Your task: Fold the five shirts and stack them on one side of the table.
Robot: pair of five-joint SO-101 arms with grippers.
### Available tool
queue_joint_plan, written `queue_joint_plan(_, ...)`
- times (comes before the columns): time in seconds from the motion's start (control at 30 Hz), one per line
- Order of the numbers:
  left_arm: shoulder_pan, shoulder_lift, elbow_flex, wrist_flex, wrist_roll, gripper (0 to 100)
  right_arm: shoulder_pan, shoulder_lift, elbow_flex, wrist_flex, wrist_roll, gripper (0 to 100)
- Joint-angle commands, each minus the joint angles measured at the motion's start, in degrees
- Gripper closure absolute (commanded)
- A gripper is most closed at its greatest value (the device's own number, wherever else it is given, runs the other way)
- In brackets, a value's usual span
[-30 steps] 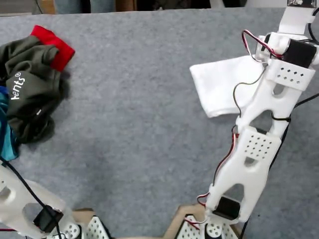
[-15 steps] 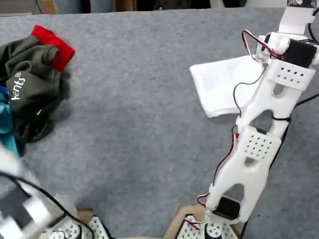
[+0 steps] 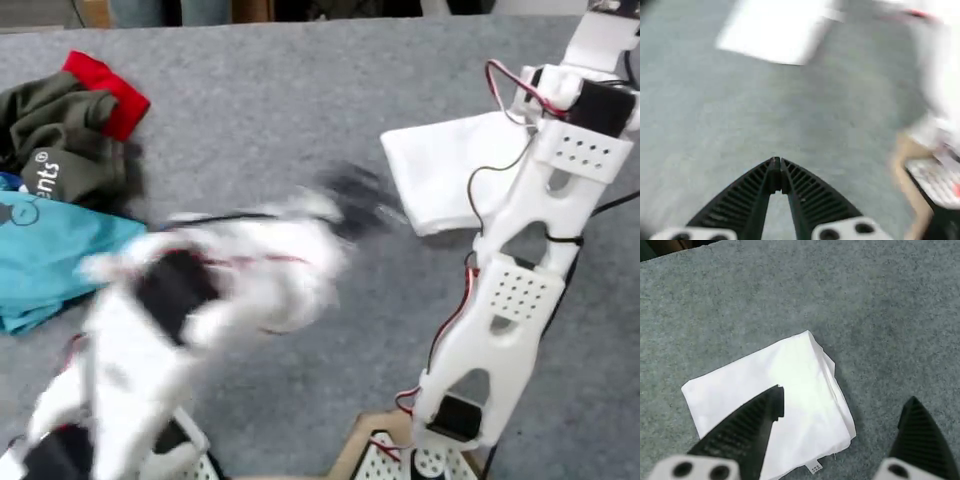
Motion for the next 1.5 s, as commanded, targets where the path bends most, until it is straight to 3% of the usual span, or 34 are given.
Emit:
queue_joint_plan(0.0, -5.58, 5.54, -7.69, 2.29, 7.30, 85, -1.23, -3.65, -2.07, -0.26, -0.44, 63.4)
queue_joint_plan(0.1, -29.05, 8.18, -12.79, 4.84, 18.02, 76, -1.32, -3.65, -2.07, -0.26, -0.26, 63.4)
queue_joint_plan(0.2, -52.00, 12.31, -8.66, 3.16, 19.16, 74, -1.32, -3.38, -1.80, -0.26, -0.35, 63.4)
queue_joint_plan(0.3, -69.05, 18.11, -1.63, -0.70, 18.46, 74, -1.93, -3.30, -1.45, -0.18, -0.35, 63.4)
queue_joint_plan(0.43, -86.46, 22.77, 5.93, -8.09, 19.25, 74, -3.60, -3.30, -1.45, -0.18, -0.35, 63.4)
queue_joint_plan(0.57, -96.57, 22.77, 12.00, -14.68, 22.33, 74, -5.71, -3.30, -1.45, -0.18, -0.35, 63.4)
queue_joint_plan(0.73, -95.25, 23.65, 22.81, -26.29, 22.95, 75, -7.91, -3.30, -1.45, -0.18, -0.35, 63.4)
queue_joint_plan(0.97, -82.42, 26.99, 27.65, -32.62, 22.86, 95, -8.35, -3.30, -1.45, -0.09, -0.35, 63.5)
queue_joint_plan(1.07, -75.82, 27.43, 26.86, -29.89, 22.68, 97, -8.00, -3.30, -1.45, -0.09, -0.35, 63.6)
queue_joint_plan(1.27, -61.76, 18.99, 17.98, -16.35, 22.42, 97, -8.00, -3.30, -1.45, 0.00, -0.35, 63.6)
queue_joint_plan(1.4, -52.88, 9.32, 16.75, -14.51, 22.33, 97, -8.00, -3.30, -1.45, 0.00, -0.44, 63.6)
queue_joint_plan(1.47, -52.88, 5.98, 16.84, -14.42, 22.33, 97, -8.00, -3.30, -1.45, 0.00, -0.44, 63.5)
